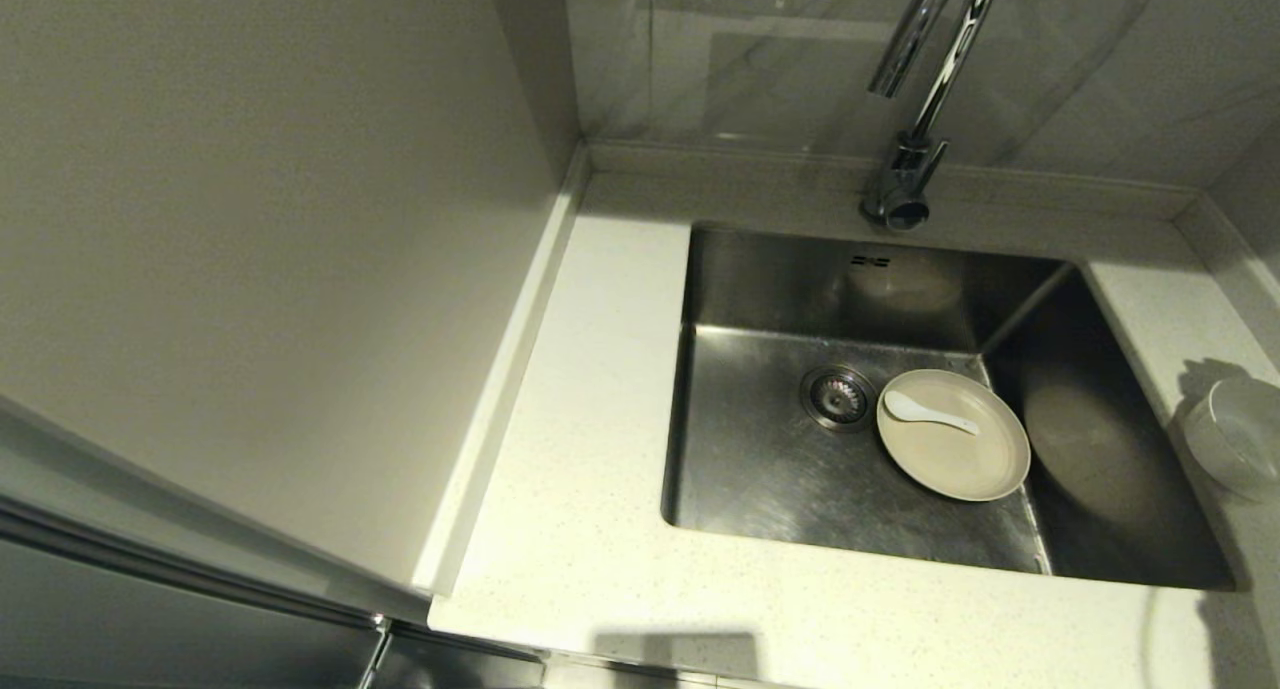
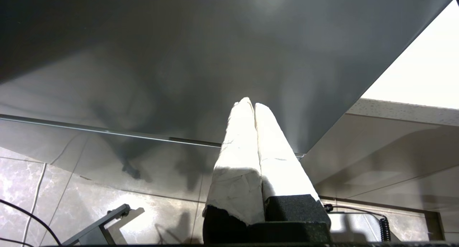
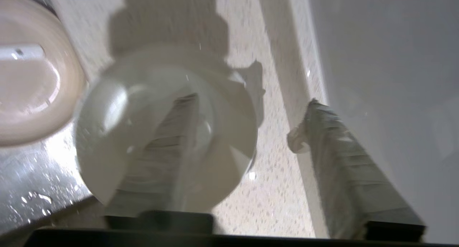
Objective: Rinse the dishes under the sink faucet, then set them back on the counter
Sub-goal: Put a bowl back to the table from the sink, then put a spoon back to the table from the sink
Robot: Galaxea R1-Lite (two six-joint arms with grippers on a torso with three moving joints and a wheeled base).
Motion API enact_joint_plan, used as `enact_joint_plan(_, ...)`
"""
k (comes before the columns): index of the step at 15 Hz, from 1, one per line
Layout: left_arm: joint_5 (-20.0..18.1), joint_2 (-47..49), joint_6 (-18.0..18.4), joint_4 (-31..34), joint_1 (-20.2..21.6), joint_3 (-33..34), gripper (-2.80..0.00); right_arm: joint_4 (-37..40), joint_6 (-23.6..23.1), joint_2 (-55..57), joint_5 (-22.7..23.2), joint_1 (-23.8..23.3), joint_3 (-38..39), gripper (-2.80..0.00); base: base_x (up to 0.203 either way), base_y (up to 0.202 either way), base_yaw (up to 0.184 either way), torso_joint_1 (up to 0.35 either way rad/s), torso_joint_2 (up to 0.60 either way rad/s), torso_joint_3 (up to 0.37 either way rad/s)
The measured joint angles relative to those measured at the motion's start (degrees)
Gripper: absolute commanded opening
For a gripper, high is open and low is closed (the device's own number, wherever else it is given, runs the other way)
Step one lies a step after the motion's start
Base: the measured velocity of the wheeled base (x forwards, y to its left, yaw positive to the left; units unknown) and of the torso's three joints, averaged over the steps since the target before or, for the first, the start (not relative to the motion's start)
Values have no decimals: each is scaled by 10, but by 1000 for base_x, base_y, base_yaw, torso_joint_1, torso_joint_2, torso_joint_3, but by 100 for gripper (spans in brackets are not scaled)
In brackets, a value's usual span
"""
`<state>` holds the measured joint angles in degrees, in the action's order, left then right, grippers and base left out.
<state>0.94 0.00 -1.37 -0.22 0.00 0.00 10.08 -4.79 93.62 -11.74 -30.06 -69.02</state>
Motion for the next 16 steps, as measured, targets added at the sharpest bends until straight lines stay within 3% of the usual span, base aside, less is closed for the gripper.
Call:
enact_joint_plan(4,0,0,0,0,0,0,-280,-1,-14,-18,4,47,-28,0,0,0,0,0,0,0)
enact_joint_plan(9,0,0,0,0,0,0,-280,-2,-56,-48,-9,217,-57,0,0,0,0,0,0,0)
enact_joint_plan(12,0,0,0,0,0,0,-280,-1,-73,-44,-51,323,-64,0,0,0,0,0,0,0)
enact_joint_plan(16,0,0,0,0,0,0,-280,0,-70,8,-136,379,-66,0,0,0,0,0,0,0)
